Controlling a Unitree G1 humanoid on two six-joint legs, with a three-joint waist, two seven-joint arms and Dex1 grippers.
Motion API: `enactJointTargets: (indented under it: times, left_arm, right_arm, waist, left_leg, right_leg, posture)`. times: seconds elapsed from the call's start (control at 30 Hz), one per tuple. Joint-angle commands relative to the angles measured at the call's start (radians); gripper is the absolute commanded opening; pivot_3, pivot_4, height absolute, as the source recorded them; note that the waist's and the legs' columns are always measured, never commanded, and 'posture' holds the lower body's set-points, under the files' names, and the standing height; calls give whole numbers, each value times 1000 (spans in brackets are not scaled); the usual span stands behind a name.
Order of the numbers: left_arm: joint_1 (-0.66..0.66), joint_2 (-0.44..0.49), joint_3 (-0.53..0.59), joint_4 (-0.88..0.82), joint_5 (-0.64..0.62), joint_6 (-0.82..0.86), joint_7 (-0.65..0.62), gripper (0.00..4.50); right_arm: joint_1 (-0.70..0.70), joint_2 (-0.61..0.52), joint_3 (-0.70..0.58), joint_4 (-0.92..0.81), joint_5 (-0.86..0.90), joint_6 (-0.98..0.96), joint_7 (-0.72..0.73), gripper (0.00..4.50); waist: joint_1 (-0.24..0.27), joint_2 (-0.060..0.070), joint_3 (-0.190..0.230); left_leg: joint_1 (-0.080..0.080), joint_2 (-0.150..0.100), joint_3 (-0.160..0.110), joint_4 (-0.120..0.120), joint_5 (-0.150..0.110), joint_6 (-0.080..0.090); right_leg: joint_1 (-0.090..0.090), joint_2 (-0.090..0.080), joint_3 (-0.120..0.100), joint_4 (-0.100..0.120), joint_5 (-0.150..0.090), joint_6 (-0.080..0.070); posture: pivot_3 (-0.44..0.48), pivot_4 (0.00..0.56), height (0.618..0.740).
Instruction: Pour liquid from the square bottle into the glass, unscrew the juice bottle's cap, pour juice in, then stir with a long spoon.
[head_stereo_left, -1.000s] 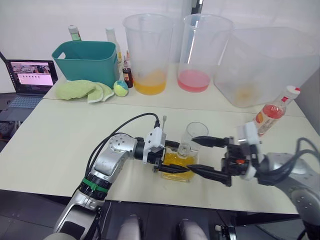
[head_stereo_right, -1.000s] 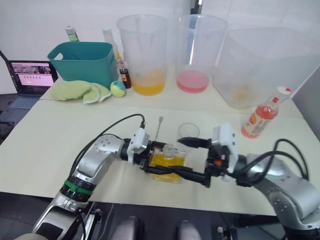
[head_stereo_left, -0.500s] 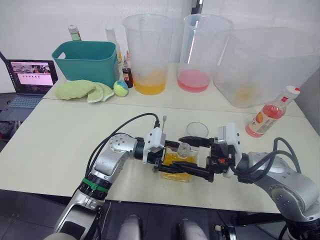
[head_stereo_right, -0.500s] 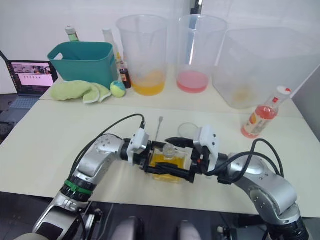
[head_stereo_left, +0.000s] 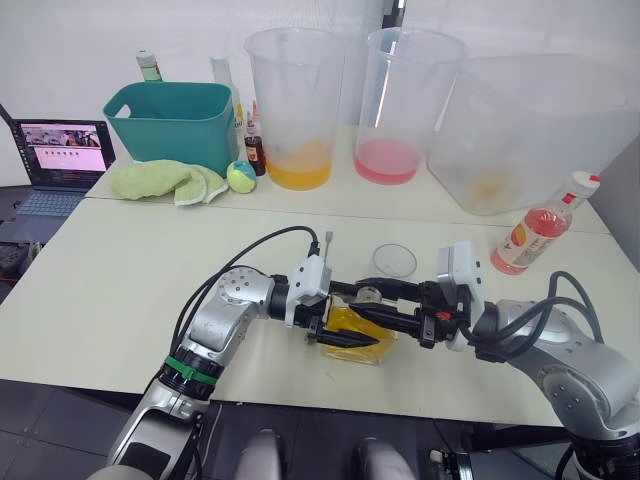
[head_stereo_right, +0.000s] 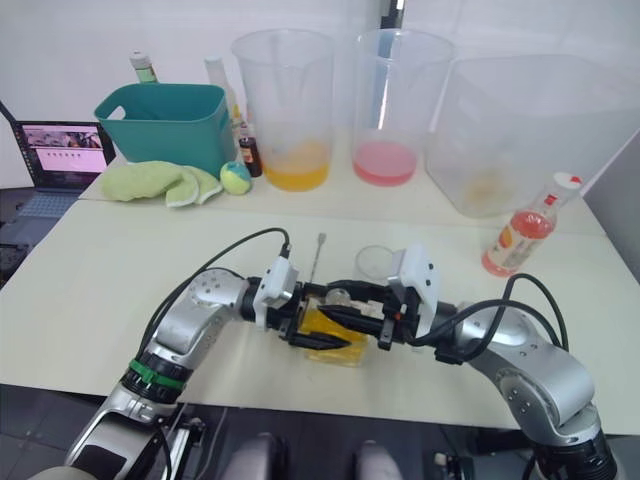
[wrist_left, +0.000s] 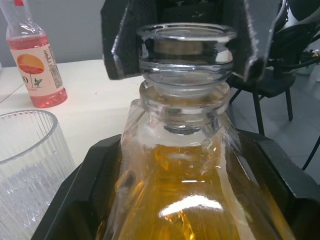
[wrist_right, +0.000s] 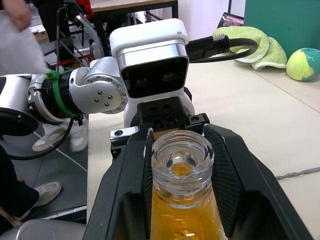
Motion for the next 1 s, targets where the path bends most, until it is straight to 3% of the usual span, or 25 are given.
enactJointTargets:
  times: [0.03, 0.5, 0.77, 1.0]
  left_arm:
    - [1, 6, -8, 6, 11, -9, -5, 2816]
    - [22, 14, -16, -31, 8, 6, 0, 2816]
    - [32, 16, -15, -10, 15, -23, -2, 2816]
    - [31, 10, -14, 36, 21, -66, -15, 2816]
  right_arm:
    - [-22, 32, -74, -6, 70, -12, -32, 1073]
    - [-25, 5, -149, -32, 111, -7, -59, 1073]
    - [242, 17, -374, 100, -37, -145, -66, 1073]
    - [357, 136, -417, 316, -242, -359, -145, 1073]
  waist:
    - [-1, 0, 0]
    - [-2, 0, 0]
    - [0, 0, 0]
    - [-4, 6, -4]
  left_leg:
    - [0, 0, 0, 0, 0, 0]
    - [0, 0, 0, 0, 0, 0]
    - [0, 0, 0, 0, 0, 1]
    - [3, 0, 2, 0, 0, 1]
  right_leg:
    - [0, 0, 0, 0, 0, 0]
    - [0, 0, 0, 0, 0, 0]
    - [0, 0, 0, 0, 0, 0]
    - [2, 0, 2, -1, 0, 0]
  posture:
    - [0, 150, 730]
    - [0, 150, 730]
    - [0, 150, 730]
    - [0, 150, 730]
